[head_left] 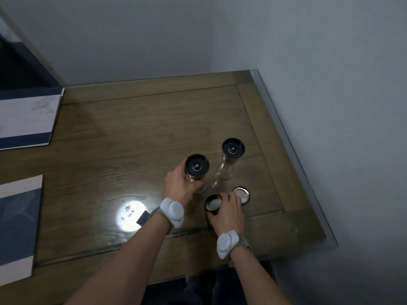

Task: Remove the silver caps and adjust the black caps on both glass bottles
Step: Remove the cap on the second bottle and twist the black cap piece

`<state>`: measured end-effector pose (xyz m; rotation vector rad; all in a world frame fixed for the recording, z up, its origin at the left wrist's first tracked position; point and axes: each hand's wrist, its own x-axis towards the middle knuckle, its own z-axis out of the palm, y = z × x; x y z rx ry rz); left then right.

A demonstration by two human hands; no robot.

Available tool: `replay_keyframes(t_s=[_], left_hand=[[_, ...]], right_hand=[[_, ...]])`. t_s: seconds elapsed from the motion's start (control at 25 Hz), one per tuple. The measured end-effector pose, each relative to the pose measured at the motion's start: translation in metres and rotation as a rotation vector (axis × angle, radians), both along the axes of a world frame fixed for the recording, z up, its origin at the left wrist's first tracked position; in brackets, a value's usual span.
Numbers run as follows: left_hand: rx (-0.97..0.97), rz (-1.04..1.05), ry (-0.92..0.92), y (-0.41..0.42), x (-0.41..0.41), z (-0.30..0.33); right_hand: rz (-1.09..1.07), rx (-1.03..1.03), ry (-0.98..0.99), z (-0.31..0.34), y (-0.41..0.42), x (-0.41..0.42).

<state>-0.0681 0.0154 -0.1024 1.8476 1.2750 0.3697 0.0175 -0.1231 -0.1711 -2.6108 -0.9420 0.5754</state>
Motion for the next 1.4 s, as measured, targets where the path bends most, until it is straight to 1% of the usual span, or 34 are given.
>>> replay_keyframes(t_s=[0.08, 0.24, 0.32, 0.36, 0.52, 0.6, 0.64, 0.72, 0.84, 0.92, 1.12, 1.28, 1.4], left_hand=[[-0.002, -0.005, 0.001, 0.0, 0.0, -0.001], [0.007, -0.018, -0.025, 0.001, -0.001, -0.005], [-0.005, -0.02, -0.045, 0.002, -0.001, -0.007], [-0.026, -0.018, -0.066, 0.003, -0.002, -0.007], [-0.135, -0.002, -0.164, 0.004, -0.002, 0.007], [-0.166, -0.017, -0.239, 0.007, -0.001, 0.026], [-0.162, -0.035, -0.286, 0.009, 0.0, 0.037], [-0.129, -0.058, -0.383, 0.013, -0.002, 0.063], [-0.032, -0.12, -0.477, 0.018, -0.005, 0.108], [0.053, -0.141, -0.517, 0.018, -0.011, 0.138], [0.133, -0.098, -0.565, 0.011, -0.015, 0.168], [0.21, -0.04, -0.552, 0.003, -0.016, 0.181], [0.2, -0.016, -0.537, -0.002, -0.019, 0.188]], right_hand=[[0.015, -0.026, -0.042, -0.004, 0.001, -0.001], [0.065, -0.096, -0.066, -0.003, 0.004, 0.001], [0.087, -0.055, -0.081, 0.009, 0.002, 0.005], [0.083, 0.015, -0.078, 0.02, 0.001, 0.007], [0.033, 0.425, -0.022, 0.097, 0.015, 0.021], [0.094, 0.551, -0.026, 0.145, 0.032, 0.029], [0.147, 0.572, -0.023, 0.166, 0.04, 0.031], [0.258, 0.543, -0.031, 0.204, 0.05, 0.029], [0.324, 0.526, -0.107, 0.241, 0.054, 0.021], [0.316, 0.587, -0.158, 0.263, 0.054, 0.013], [0.22, 0.689, -0.253, 0.296, 0.052, -0.007], [0.064, 0.704, -0.291, 0.302, 0.054, -0.028], [0.021, 0.675, -0.326, 0.303, 0.058, -0.037]])
